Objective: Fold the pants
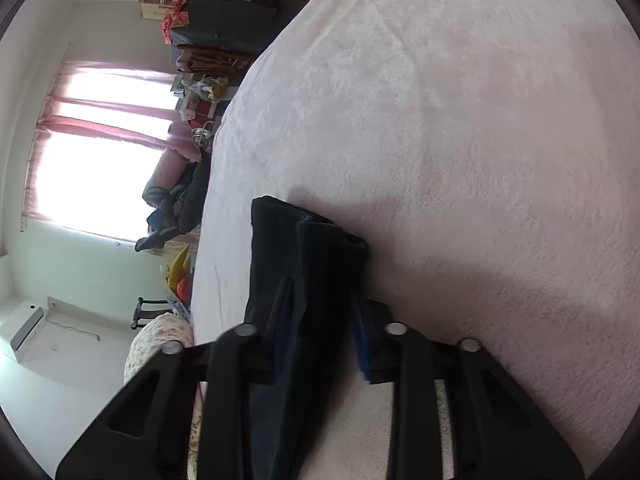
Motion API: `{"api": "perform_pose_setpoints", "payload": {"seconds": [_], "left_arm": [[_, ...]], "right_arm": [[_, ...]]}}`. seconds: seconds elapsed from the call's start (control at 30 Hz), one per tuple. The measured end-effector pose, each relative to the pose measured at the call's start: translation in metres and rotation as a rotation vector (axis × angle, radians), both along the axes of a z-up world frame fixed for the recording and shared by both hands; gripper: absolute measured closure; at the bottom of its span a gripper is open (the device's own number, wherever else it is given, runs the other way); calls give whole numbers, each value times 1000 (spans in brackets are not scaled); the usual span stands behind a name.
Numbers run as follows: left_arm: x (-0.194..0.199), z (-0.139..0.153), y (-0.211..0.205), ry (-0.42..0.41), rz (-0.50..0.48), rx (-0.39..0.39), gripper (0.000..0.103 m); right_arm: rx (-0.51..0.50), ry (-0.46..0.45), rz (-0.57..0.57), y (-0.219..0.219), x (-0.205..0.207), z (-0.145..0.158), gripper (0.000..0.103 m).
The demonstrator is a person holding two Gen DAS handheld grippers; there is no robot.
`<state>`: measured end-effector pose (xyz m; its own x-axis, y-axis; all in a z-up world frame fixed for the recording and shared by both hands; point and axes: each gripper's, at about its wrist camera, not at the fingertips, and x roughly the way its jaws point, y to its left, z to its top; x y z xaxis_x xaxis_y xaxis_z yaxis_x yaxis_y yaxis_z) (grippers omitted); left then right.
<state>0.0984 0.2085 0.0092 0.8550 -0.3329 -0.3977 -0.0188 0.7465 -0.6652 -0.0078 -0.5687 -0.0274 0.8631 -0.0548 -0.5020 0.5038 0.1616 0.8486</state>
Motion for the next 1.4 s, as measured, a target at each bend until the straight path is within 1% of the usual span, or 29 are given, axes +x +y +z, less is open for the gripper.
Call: {"api": "perform_pose_setpoints", "payload": {"seconds": [0.13,0.23,0.3,0.47,0.5,0.63,0.77,0.87,0.97,1.03,1.1,1.2,1.3,1.4], "left_arm": [[0,0,0,0,0,0,2],[0,0,0,0,0,0,2],[0,0,0,0,0,0,2],[-1,0,1,-1,0,-2,2],[-1,0,1,-2,-1,-3,2],[-1,0,1,-2,-1,-4,2],[-1,0,1,-3,-1,-5,2],[-1,0,1,-3,-1,-5,2],[-1,0,1,-4,-2,-8,2],[-1,0,1,-7,-3,-12,2],[-1,-1,1,-11,-5,-18,2],[-1,-1,2,-12,-6,-22,2],[-2,-1,2,-13,-6,-24,2],[-2,-1,2,-14,-6,-25,2]], "right_arm": [[-27,-12,-12,4,-1,1,93],[-75,-56,-6,10,-1,15,93],[-120,-95,23,16,3,31,94],[-222,-192,147,41,24,77,93],[-248,-215,191,53,33,89,93],[-293,-280,327,93,58,115,93],[-315,-313,473,145,85,129,93],[-313,-315,597,193,110,129,93],[-267,-322,718,240,133,119,93],[-272,-289,803,273,150,111,94],[-295,-228,878,305,165,101,94],[-271,-192,958,340,179,85,94],[-267,-196,990,359,184,81,94],[-279,-200,1011,370,191,84,94]]}}
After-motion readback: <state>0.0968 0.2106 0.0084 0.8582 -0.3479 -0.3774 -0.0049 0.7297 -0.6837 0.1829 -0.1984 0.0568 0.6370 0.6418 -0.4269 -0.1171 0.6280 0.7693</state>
